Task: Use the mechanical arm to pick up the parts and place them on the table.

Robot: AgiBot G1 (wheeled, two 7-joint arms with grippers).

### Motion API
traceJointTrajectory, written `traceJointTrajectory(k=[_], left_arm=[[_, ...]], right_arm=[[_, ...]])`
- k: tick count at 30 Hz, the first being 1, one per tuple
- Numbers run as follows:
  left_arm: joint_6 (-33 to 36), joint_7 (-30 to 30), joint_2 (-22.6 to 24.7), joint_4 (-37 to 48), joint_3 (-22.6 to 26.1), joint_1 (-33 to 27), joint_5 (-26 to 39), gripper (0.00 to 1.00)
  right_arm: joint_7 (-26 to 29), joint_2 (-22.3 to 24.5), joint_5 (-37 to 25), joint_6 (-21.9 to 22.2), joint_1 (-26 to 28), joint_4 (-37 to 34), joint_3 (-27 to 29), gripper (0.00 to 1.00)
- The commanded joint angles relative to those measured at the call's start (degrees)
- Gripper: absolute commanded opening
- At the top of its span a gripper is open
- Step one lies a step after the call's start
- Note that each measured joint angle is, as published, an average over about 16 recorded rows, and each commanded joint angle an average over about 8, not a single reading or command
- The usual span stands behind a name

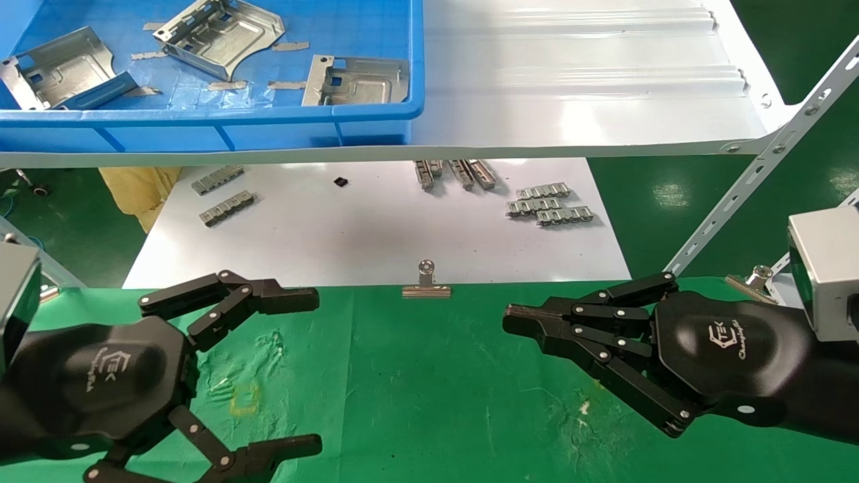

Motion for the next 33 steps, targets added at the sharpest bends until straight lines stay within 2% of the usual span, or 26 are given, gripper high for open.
traceJointTrajectory(k=[1, 6, 10, 15, 16, 23, 24, 28, 29, 33], left_arm=[[0.08, 0.12, -0.03, -0.13, -0.02, 0.36, -0.13, 1.00], [-0.66, -0.79, 0.45, 1.00, 0.16, -4.91, 1.90, 1.00], [-2.41, -2.87, 2.90, 5.76, 1.51, -14.25, 6.20, 1.00], [-5.37, -3.76, 8.55, 18.11, 4.90, -27.98, 14.64, 1.00], [-5.94, -3.51, 9.74, 21.10, 5.56, -30.39, 16.25, 1.00], [-13.33, 1.21, 17.12, 43.16, 9.26, -44.11, 26.18, 1.00], [-15.12, 2.00, 18.09, 45.97, 9.77, -45.60, 27.54, 1.00], [-23.62, 4.41, 21.86, 55.34, 11.70, -49.90, 32.28, 1.00], [-25.87, 4.92, 22.75, 57.29, 12.12, -50.65, 33.29, 0.93], [-33.24, 6.45, 25.47, 63.27, 13.23, -52.55, 35.85, 0.43]], right_arm=[[0.00, 0.00, 0.00, 0.00, 0.00, 0.00, 0.00, 0.00], [0.00, 0.00, 0.00, 0.00, 0.00, 0.00, 0.00, 0.00], [0.00, 0.00, 0.00, 0.00, 0.00, 0.00, 0.00, 0.00], [0.00, 0.00, 0.00, 0.00, 0.00, 0.00, 0.00, 0.02], [0.00, 0.00, 0.00, 0.00, 0.00, 0.00, 0.00, 0.08], [0.00, 0.00, 0.00, 0.00, 0.00, 0.00, 0.00, 0.94], [0.00, 0.00, 0.00, 0.00, 0.00, 0.00, 0.00, 1.00], [0.00, 0.00, 0.00, 0.00, 0.00, 0.00, 0.00, 1.00], [0.00, 0.00, 0.00, 0.00, 0.00, 0.00, 0.00, 1.00], [0.00, 0.00, 0.00, 0.00, 0.00, 0.00, 0.00, 1.00]])
